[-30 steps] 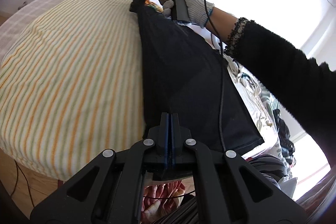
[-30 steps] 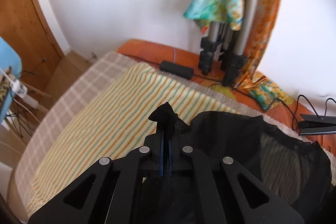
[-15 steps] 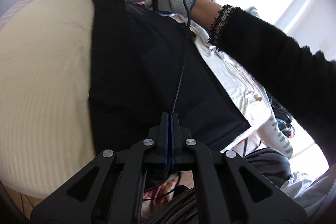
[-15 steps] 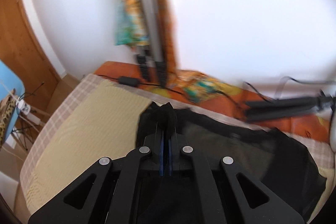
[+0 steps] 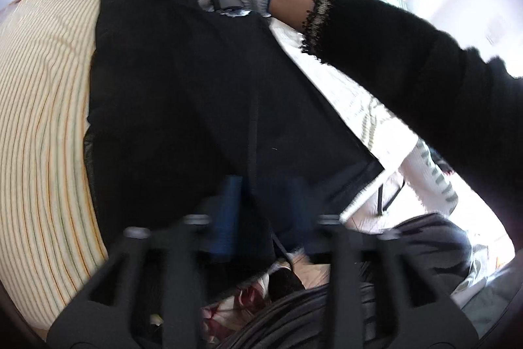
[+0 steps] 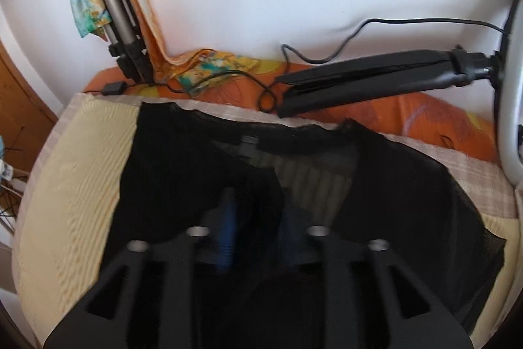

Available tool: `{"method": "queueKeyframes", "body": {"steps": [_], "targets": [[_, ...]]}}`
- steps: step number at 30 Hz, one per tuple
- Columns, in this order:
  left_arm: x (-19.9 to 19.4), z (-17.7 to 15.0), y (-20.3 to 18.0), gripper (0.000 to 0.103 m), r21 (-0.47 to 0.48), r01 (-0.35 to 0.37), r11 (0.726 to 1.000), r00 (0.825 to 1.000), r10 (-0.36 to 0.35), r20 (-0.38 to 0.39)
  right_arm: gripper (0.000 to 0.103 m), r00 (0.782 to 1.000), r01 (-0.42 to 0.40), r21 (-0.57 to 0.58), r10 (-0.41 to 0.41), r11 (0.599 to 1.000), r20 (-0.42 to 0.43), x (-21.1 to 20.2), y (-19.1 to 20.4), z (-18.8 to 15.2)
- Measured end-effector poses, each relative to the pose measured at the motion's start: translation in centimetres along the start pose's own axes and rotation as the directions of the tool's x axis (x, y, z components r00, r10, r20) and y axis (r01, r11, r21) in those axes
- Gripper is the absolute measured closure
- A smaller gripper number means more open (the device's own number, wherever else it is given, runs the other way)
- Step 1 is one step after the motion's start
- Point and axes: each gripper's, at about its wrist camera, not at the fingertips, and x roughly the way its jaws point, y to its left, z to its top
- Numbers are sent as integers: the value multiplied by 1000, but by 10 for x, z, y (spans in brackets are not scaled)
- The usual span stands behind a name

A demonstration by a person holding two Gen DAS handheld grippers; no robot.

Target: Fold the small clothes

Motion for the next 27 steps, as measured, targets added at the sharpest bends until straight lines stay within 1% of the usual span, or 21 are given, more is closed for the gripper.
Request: {"method": "queueKeyframes", "body": {"steps": [3, 5, 7, 10, 11, 13, 15, 16, 17, 18, 19, 20, 23, 25, 26, 27], "targets": [[-20, -8, -10, 58, 56, -23, 998, 999, 21, 37, 67, 1000, -26, 52, 25, 998, 17, -25, -17, -8], [-33, -15, -12, 58, 54, -32, 998, 998, 29, 55, 67, 998, -52, 66, 50, 996, 34, -48, -25, -16], [-48, -24, -8, 58, 39, -49, 998, 997, 46, 68, 67, 998, -50, 72, 46, 996, 51, -77, -33, -29], [-73, -41, 5, 58, -7, -92, 996, 991, 93, 99, 67, 993, -111, 95, 106, 989, 60, -117, -42, -55], [-82, -47, 15, 58, -41, -125, 991, 986, 128, 108, 67, 991, -124, 92, 118, 988, 60, -128, -43, -65], [-84, -54, 30, 58, -105, -177, 979, 977, 187, 102, 67, 988, -149, 71, 146, 986, 46, -153, -41, -94], [-82, -59, 54, 58, -193, -197, 961, 972, 218, 89, 67, 982, -190, 49, 189, 980, 27, -170, -35, -123], [-81, -61, 64, 58, -232, -197, 953, 972, 221, 83, 67, 976, -215, 29, 214, 976, 30, -175, -29, -140], [-78, -62, 73, 58, -270, -184, 945, 975, 211, 75, 67, 968, -253, 22, 253, 967, 2, -180, -22, -165], [-74, -64, 83, 58, -311, -149, 939, 982, 178, 66, 67, 962, -272, 17, 272, 962, -13, -182, -17, -182], [-72, -65, 87, 58, -325, -125, 938, 986, 154, 64, 67, 955, -294, 11, 294, 956, -32, -183, -10, -201], [-68, -66, 91, 58, -340, -93, 936, 991, 120, 60, 67, 944, -322, -3, 321, 947, -69, -182, 1, -224], [-59, -67, 91, 58, -342, -63, 938, 995, 85, 48, 67, 916, -375, -41, 363, 926, -172, -172, 30, -269], [-53, -67, 85, 78, -335, -62, 940, 996, 82, 47, 67, 902, -402, -84, 378, 912, -208, -171, 48, -287], [-50, -68, 85, 100, -340, -45, 939, 997, 61, 36, 68, 901, -406, -119, 374, 906, -219, -169, 59, -295], [-46, -67, 85, 100, -346, -38, 937, 998, 52, 33, 70, 903, -401, -155, 361, 903, -232, -167, 69, -301]]}}
